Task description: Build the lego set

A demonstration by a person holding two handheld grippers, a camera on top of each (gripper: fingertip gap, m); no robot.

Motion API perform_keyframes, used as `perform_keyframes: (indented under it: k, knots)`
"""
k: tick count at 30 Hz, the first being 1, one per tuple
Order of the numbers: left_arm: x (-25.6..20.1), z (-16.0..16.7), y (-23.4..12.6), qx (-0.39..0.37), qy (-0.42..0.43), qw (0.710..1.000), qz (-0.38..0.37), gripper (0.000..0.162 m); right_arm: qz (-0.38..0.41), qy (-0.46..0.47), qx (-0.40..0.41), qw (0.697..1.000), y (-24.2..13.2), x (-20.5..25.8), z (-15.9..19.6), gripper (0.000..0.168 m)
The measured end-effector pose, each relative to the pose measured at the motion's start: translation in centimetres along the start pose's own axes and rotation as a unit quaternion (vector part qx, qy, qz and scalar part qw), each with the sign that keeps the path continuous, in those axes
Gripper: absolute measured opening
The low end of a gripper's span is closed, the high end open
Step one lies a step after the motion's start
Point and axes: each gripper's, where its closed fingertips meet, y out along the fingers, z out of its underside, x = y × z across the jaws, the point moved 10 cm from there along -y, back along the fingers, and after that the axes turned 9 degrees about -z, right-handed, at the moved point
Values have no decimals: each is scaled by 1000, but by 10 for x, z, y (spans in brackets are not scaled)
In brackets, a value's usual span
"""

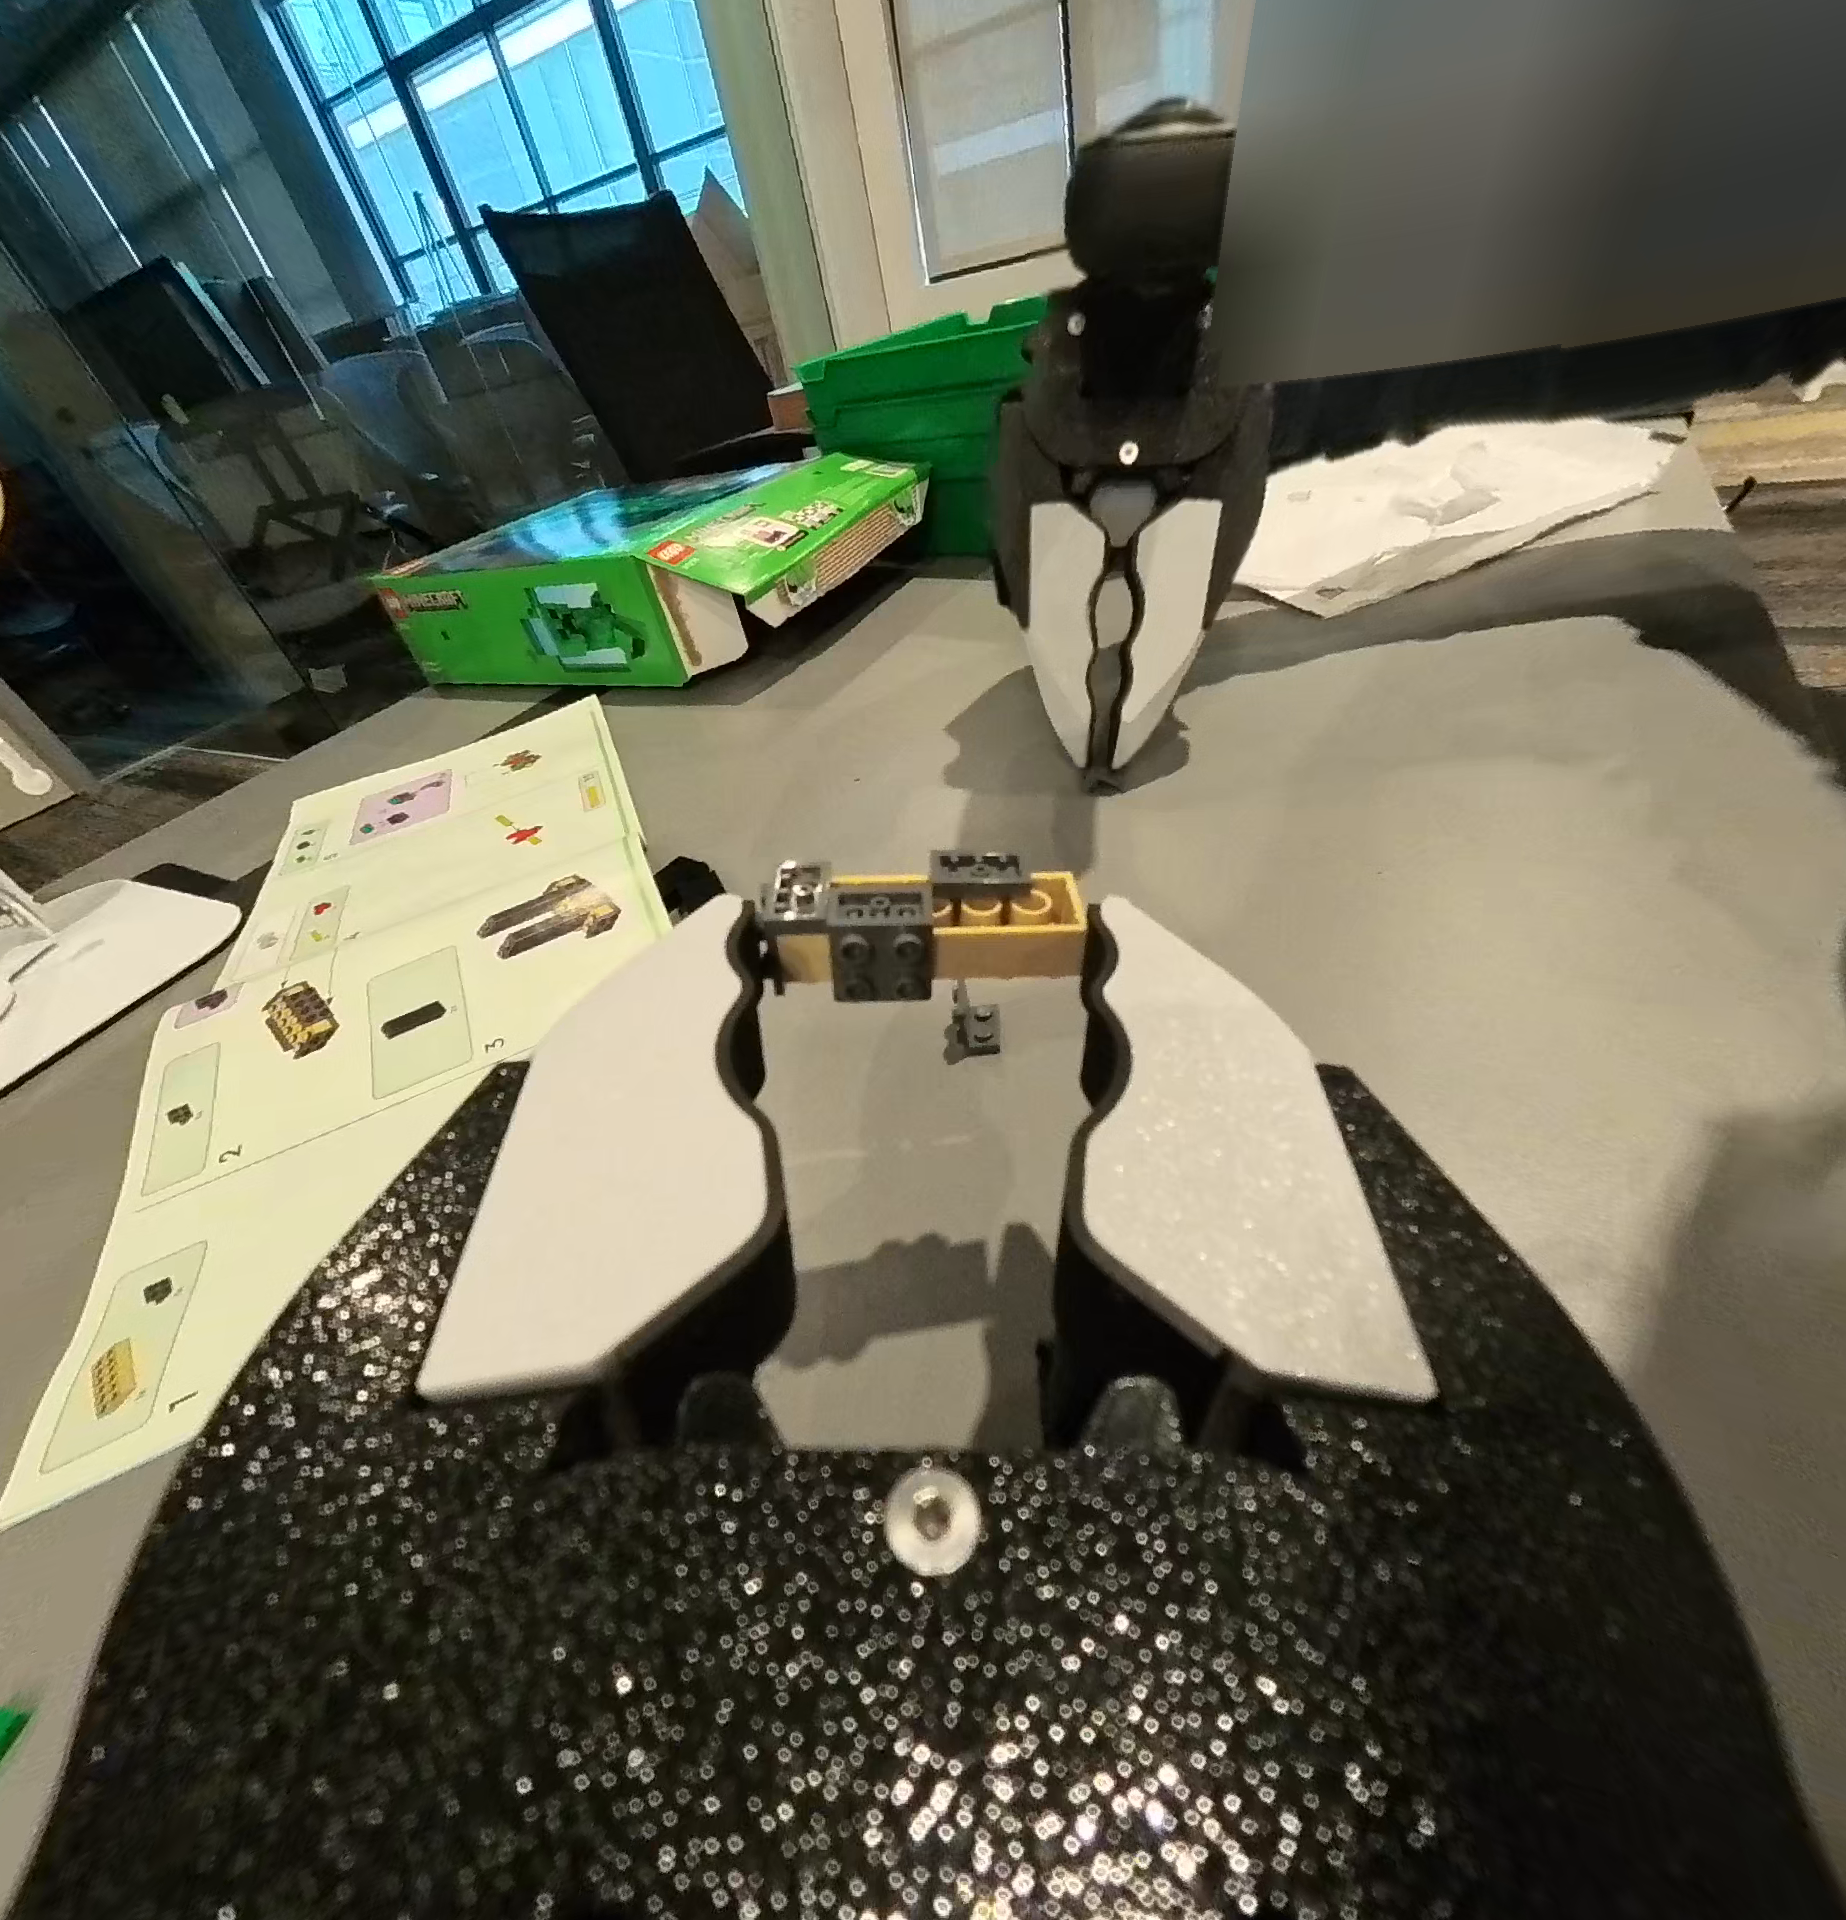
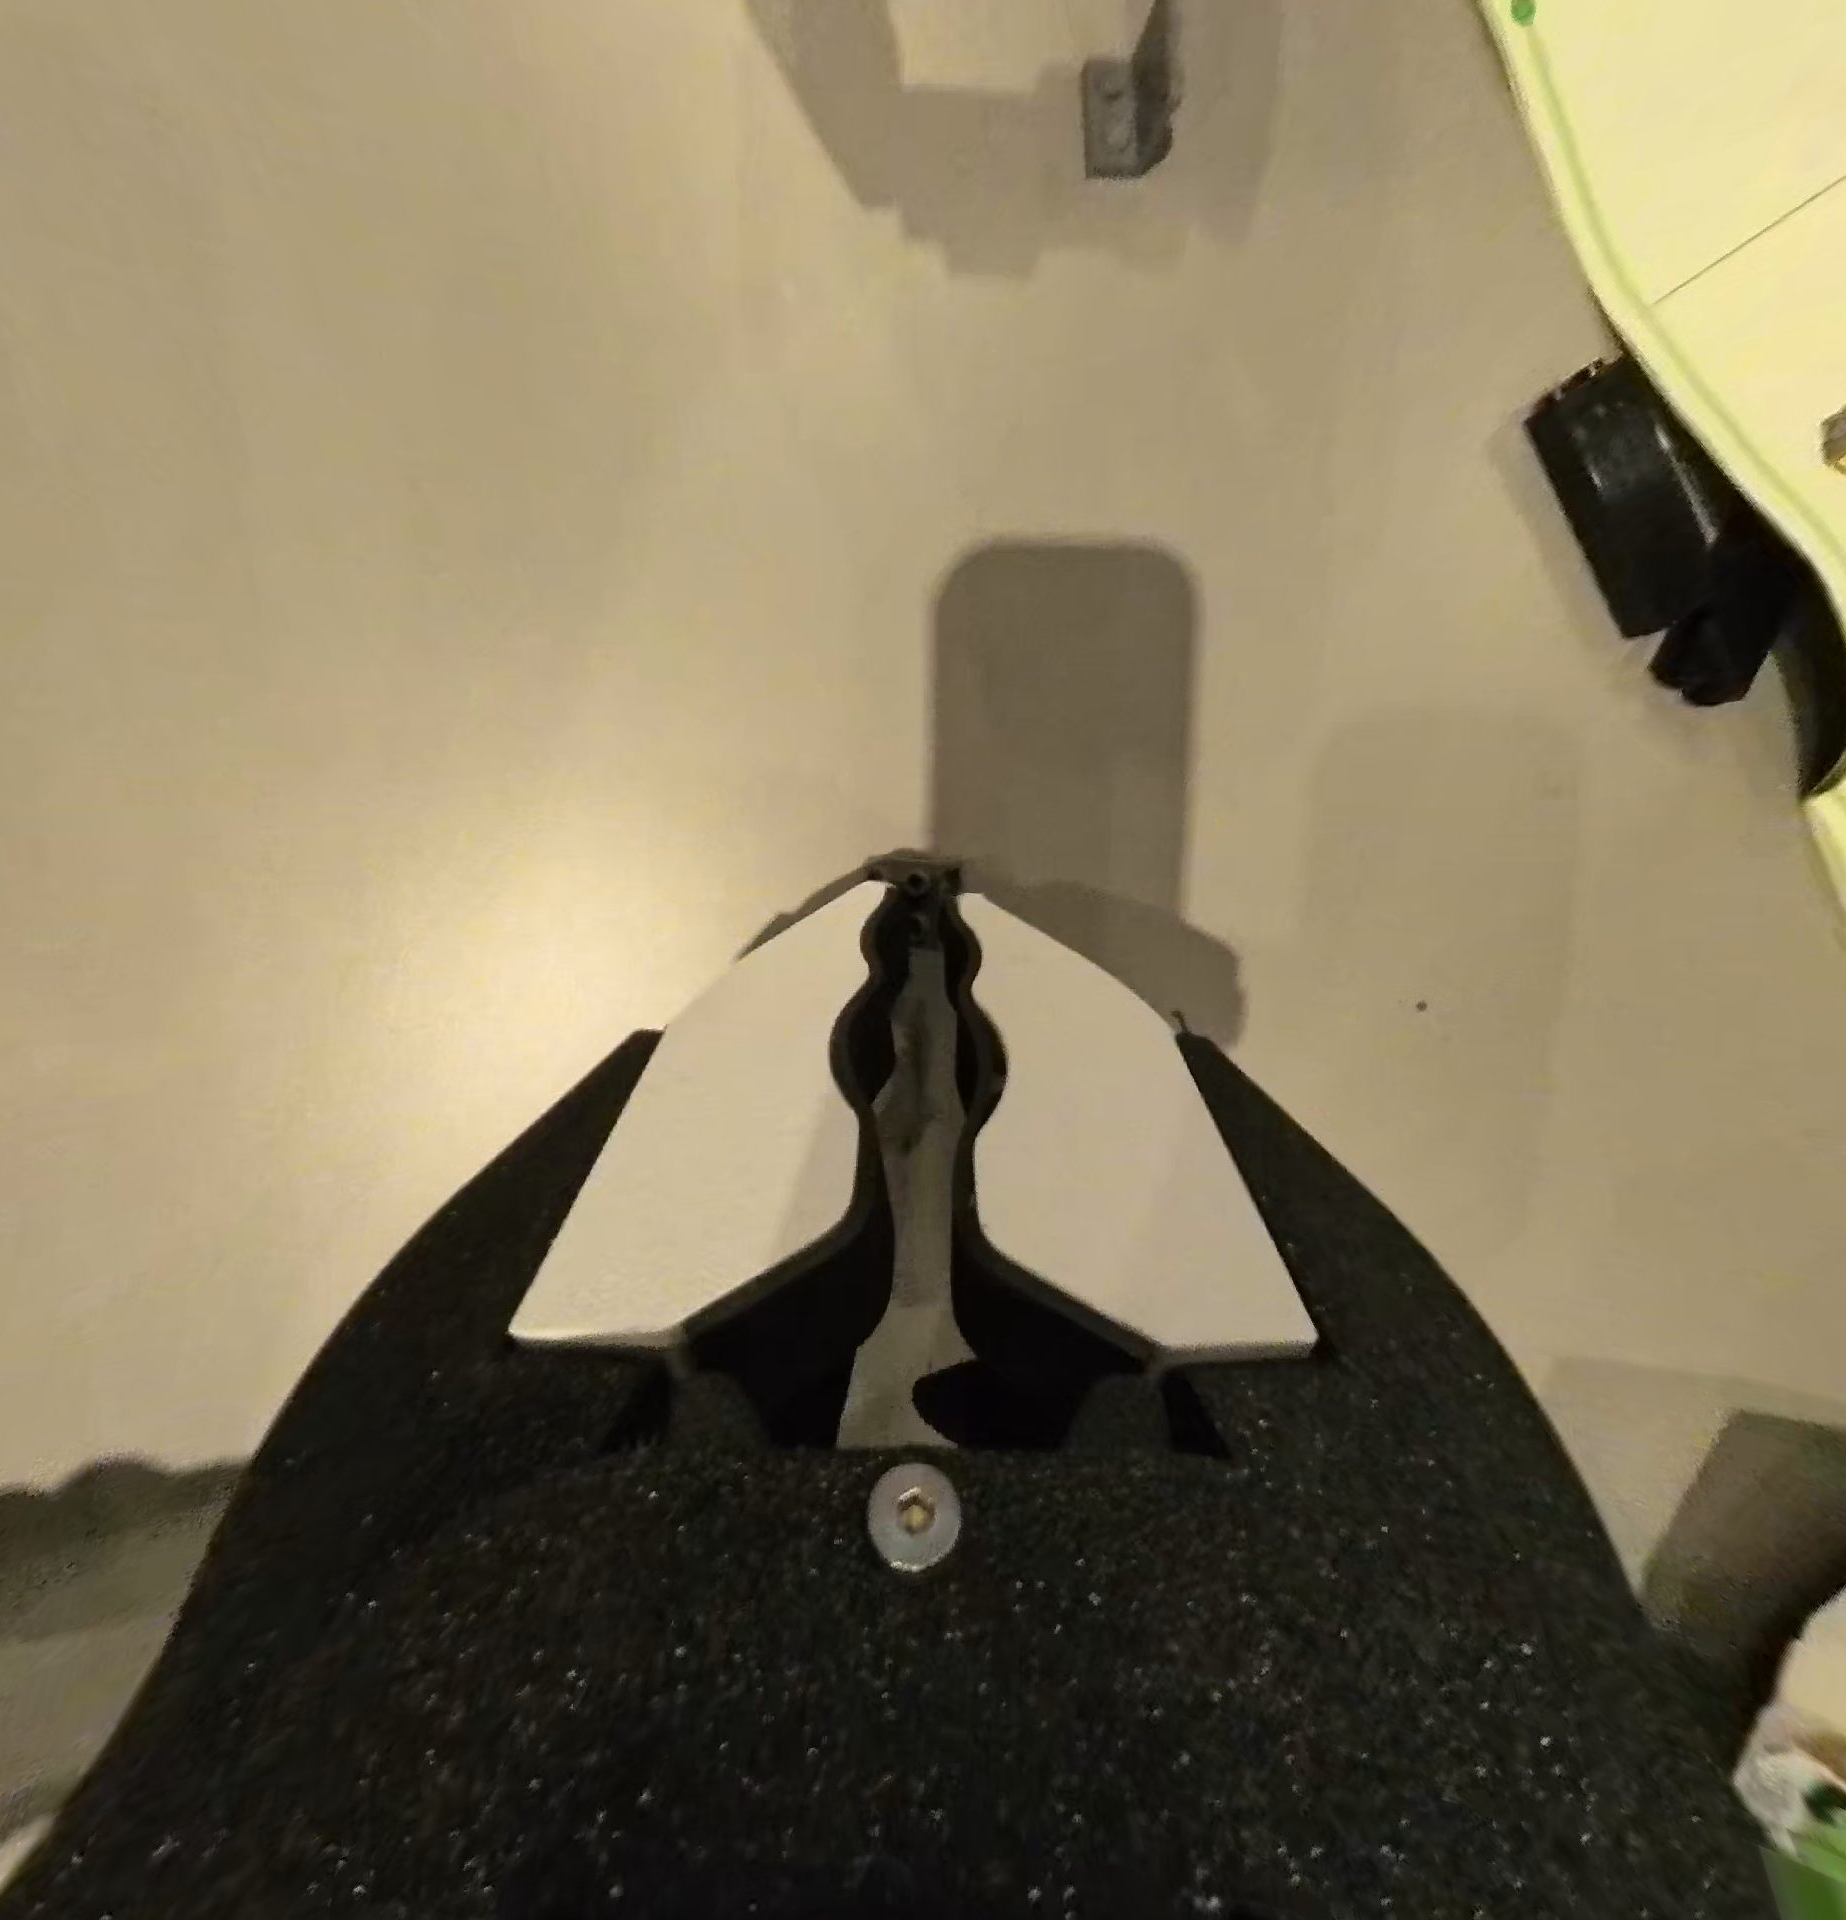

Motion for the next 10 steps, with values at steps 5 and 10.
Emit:
perform_keyframes:
  k: [5, 10]
  knots:
    - [1, 0, 0, -2, -5, 1000, -2, 59, 23, -10, -51, 998, -5, 0, -4, 5]
    - [2, -3, 4, -3, -29, 1000, 7, 59, 76, -51, -115, 989, -7, -3, -24, 5]
